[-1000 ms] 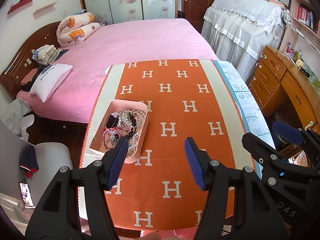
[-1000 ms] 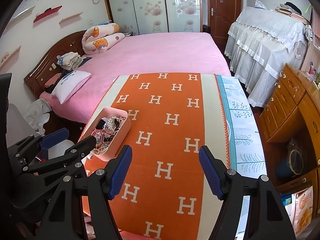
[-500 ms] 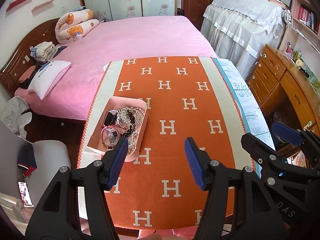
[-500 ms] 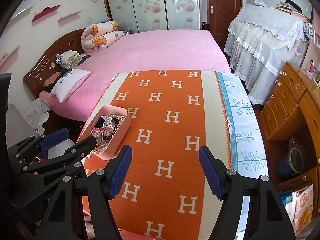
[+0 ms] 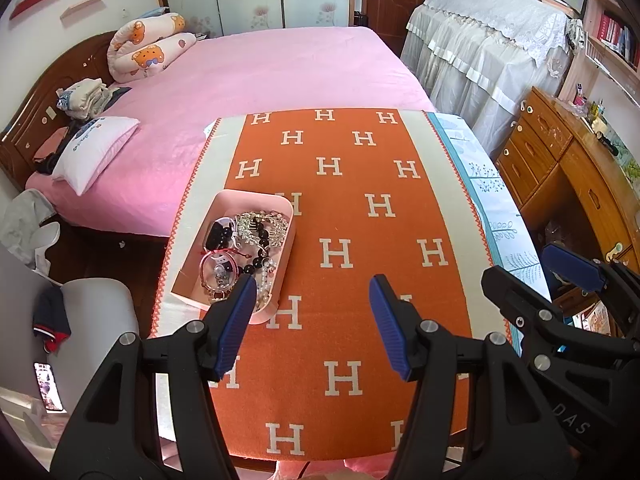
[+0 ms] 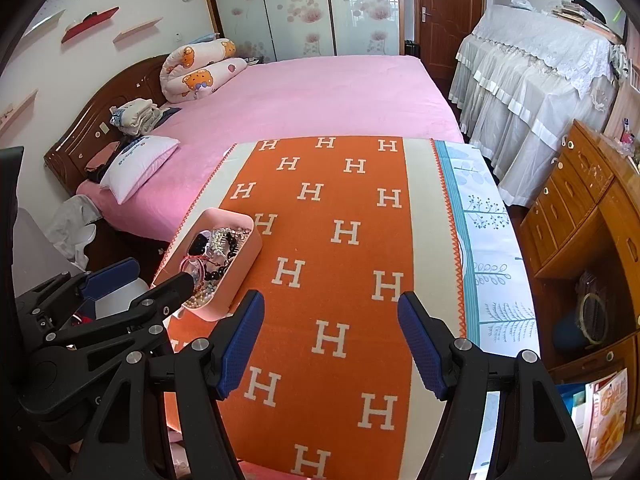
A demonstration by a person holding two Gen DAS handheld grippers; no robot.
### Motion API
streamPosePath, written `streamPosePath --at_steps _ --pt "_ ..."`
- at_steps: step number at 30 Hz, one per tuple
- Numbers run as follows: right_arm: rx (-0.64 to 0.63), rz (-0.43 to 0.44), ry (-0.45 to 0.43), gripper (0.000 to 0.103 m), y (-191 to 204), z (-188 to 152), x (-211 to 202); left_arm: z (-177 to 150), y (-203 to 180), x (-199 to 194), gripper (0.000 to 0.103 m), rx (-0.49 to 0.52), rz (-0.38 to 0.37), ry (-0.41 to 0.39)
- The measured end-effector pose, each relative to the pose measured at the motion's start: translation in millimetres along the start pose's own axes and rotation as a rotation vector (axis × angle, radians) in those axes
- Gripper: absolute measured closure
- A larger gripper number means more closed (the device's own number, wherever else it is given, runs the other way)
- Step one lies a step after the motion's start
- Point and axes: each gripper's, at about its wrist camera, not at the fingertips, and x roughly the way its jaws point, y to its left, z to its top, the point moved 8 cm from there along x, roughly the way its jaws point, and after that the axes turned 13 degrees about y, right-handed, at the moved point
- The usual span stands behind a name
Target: Organize jewelry
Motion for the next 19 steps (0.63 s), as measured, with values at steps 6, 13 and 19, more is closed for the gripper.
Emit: streamPosePath --at_steps 6,13,19 --pt "0.001 -0.001 0.001 0.033 -1 2 1 -1 -1 3 0.047 0.002 -0.001 0.003" --pt "0.001 0.001 0.005 0.033 -1 5 2 0 -2 8 0.047 0.003 -0.002 0.007" --pt "0.006 0.001 0.01 0.033 -1 -1 1 1 -4 13 0.047 0.005 -0.005 0.013"
